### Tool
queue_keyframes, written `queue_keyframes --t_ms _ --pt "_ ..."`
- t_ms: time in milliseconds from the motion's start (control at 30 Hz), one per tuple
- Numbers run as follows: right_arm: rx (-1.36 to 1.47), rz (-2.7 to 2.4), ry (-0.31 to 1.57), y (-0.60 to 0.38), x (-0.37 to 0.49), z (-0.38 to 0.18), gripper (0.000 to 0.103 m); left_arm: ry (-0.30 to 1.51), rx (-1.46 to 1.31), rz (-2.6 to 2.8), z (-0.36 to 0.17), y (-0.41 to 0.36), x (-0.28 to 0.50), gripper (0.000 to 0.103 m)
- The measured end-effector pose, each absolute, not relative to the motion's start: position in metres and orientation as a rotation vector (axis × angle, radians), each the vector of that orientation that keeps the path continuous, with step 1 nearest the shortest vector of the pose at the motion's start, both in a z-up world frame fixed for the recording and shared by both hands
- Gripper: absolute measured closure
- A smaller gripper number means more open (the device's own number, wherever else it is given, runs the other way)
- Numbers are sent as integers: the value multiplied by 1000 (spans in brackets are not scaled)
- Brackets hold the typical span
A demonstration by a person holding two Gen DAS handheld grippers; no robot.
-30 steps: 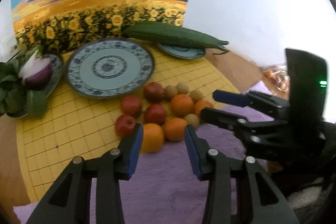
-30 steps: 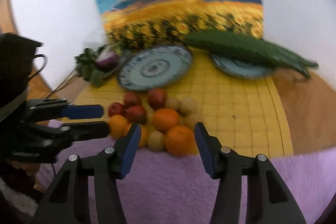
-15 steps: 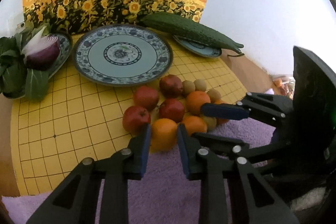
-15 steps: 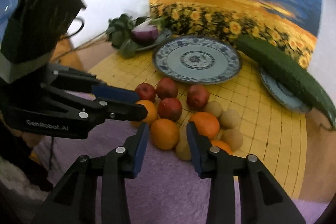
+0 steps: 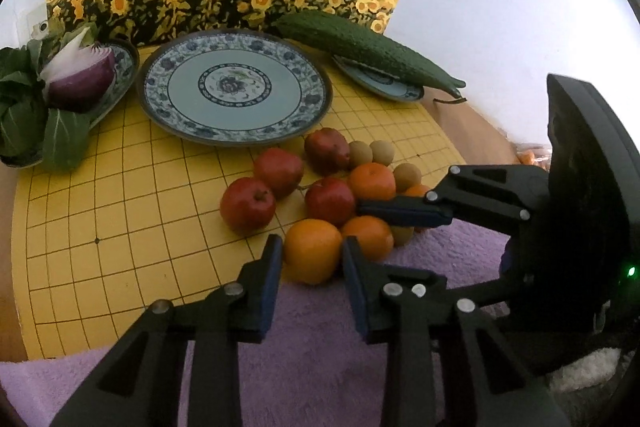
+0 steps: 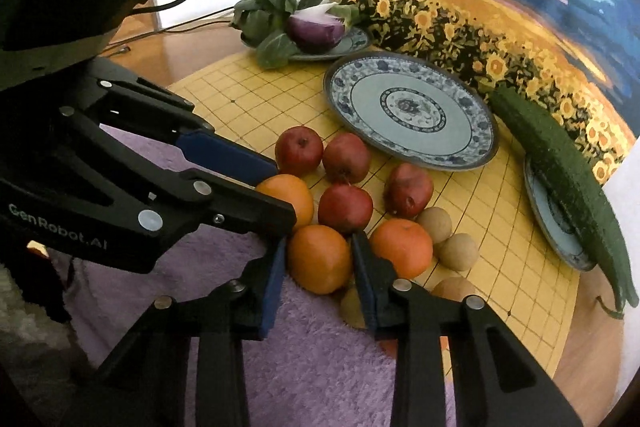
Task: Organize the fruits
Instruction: 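Close the left tool on an orange while the right tool grasps another orange, then carry the left tool's orange onto the blue-white plate while the right tool places its orange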
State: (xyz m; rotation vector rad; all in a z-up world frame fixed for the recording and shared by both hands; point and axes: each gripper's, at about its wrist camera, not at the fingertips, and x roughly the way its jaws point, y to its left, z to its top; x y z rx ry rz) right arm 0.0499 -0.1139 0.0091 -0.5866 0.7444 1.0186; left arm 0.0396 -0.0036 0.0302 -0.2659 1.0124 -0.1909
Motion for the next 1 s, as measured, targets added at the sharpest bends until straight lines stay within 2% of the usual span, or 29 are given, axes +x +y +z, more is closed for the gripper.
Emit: queue_keyframes --t_ms 467,700,1000 --pt "-452 1011 673 -125 37 61 69 901 -177 -119 97 4 23 72" --pt "-410 946 516 -129 36 113 69 836 -151 -111 134 5 32 72" --pt "-437 918 445 -122 43 135 69 811 -124 -136 138 5 49 72"
